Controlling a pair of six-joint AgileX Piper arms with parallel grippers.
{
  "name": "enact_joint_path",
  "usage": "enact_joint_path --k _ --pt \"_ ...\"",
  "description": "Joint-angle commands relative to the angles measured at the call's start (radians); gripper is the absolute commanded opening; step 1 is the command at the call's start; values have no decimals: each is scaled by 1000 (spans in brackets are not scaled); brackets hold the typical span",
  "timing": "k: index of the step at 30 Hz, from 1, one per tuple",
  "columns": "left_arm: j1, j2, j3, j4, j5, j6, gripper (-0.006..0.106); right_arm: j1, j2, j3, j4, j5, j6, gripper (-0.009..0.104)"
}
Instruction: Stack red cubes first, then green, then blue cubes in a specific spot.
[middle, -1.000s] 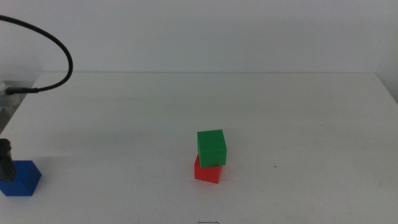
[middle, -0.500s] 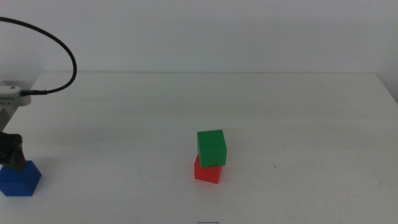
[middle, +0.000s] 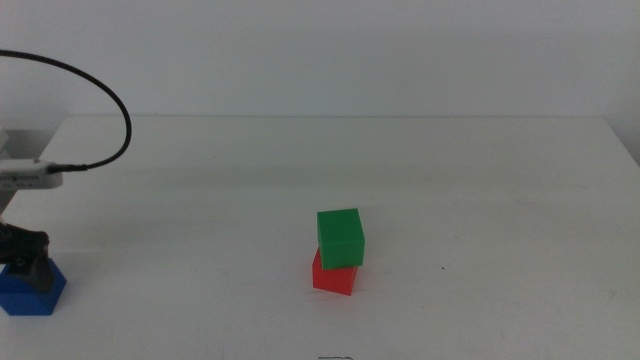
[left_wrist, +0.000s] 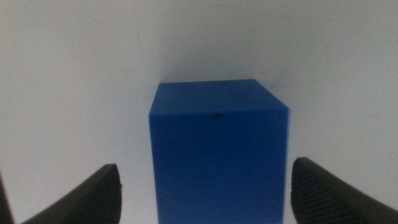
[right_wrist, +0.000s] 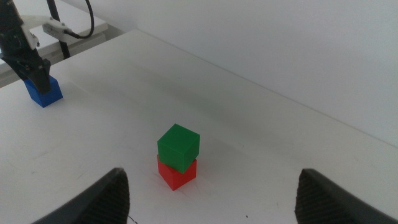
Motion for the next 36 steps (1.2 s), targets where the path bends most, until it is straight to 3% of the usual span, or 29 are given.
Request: enact_joint_path --k 1,5,8,16,18,21,24,31,36 --pt "-7 -18 -31 -14 -19 4 91 -7 7 -25 -9 -70 -6 81" --pt "-36 11 -31 1 -43 4 81 -7 7 -25 -9 -70 -6 81" --pt "-50 21 -31 8 -58 0 67 -7 7 -25 -9 -70 -6 81" --pt "-65 -32 -89 15 99 -169 6 -7 7 -25 -9 -70 -6 81" --pt "-108 -72 -129 23 156 -239 -2 -7 7 -25 -9 -70 -6 81" --pt "-207 -139 -194 21 201 -374 -1 -7 7 -25 -9 -70 -6 81" --pt "-369 -176 -258 26 222 -612 -1 -7 7 -25 -9 -70 -6 81" --pt "-776 -133 -399 246 292 -1118 -1 -7 7 -25 -9 -70 -6 81" --pt "-987 -34 -577 332 380 -1205 -1 -7 7 -25 -9 -70 -6 81"
